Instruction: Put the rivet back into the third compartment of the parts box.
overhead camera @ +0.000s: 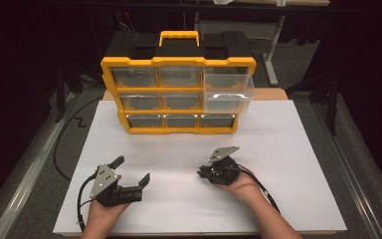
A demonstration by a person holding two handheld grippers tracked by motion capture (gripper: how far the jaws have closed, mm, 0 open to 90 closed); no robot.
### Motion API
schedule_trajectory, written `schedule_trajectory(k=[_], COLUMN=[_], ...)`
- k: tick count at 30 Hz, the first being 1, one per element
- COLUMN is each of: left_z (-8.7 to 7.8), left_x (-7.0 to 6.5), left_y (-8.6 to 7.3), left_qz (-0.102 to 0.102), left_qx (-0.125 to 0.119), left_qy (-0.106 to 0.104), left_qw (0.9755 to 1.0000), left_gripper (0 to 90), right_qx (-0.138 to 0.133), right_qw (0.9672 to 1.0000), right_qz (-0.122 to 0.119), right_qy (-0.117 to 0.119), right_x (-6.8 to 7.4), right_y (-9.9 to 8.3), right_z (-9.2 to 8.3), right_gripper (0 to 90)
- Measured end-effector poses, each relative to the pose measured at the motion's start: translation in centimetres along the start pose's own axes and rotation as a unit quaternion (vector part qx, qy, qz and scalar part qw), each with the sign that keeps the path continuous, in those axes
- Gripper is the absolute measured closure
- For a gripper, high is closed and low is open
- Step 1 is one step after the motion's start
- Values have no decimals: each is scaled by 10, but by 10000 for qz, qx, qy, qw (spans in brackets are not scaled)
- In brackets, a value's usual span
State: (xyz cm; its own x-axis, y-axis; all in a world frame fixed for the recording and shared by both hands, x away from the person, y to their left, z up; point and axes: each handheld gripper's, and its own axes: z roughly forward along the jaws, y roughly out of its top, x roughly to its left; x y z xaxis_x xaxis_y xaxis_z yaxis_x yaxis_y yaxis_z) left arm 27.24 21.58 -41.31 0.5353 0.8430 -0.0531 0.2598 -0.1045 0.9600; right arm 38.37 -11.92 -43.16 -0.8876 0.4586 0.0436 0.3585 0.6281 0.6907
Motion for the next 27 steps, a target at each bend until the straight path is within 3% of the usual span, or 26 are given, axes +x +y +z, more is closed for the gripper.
schedule_trajectory(k=[17, 24, 27], left_z=[1, 1, 0], left_x=[-2, -1, -1], left_y=[0, -1, -1], left_qz=[10, -17, 1], left_qx=[12, 16, 17], left_qy=[-15, -8, -15], left_qw=[10000, 10000, 10000], left_gripper=[2, 2, 2], right_qx=[21, 15, -124], right_qw=[9996, 9997, 9998], right_qz=[-243, -208, -116], right_qy=[-108, -81, -32], right_x=[3, 3, 5], right_y=[1, 1, 1], right_z=[3, 1, -9], right_gripper=[842, 843, 843])
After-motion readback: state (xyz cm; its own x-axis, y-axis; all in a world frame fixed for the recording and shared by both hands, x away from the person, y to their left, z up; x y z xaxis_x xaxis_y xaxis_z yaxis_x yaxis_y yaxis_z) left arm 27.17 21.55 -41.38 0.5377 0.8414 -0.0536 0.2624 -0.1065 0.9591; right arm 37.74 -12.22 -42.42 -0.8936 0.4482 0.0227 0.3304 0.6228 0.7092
